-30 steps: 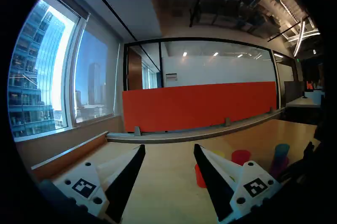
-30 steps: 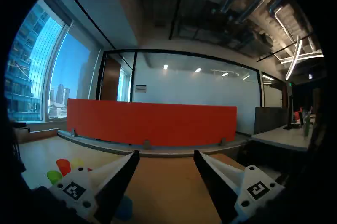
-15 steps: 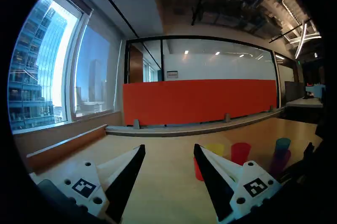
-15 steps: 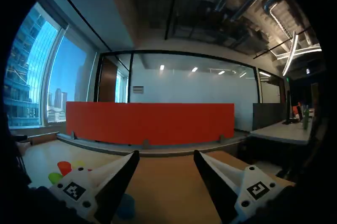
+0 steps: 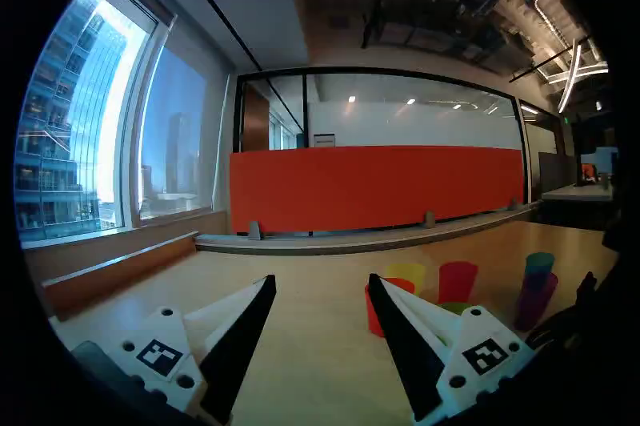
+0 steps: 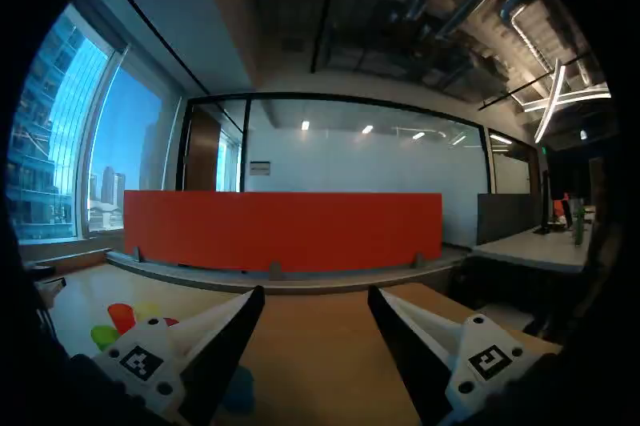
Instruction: Pour water
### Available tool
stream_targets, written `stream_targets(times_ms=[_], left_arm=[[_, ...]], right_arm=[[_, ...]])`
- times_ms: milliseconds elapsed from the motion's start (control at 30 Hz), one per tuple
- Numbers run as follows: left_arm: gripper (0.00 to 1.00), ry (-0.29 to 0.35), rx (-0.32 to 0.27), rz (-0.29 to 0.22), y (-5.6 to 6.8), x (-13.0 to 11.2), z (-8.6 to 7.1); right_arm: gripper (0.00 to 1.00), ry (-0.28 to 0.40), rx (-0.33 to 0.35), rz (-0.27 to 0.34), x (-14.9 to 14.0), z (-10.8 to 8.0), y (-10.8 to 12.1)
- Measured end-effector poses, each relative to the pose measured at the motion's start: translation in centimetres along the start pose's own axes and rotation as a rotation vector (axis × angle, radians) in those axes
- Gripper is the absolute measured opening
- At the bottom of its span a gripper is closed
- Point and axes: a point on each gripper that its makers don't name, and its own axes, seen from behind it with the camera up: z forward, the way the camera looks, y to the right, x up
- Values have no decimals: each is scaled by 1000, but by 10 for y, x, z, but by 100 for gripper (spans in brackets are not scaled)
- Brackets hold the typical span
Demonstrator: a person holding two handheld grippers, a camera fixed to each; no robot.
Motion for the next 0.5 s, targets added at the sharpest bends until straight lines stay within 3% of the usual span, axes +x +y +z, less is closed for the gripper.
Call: stream_targets(times_ms=[500], left_arm=[[85, -8, -5, -24, -3, -16, 4]], right_arm=[[100, 13, -7, 6, 7, -1, 3]])
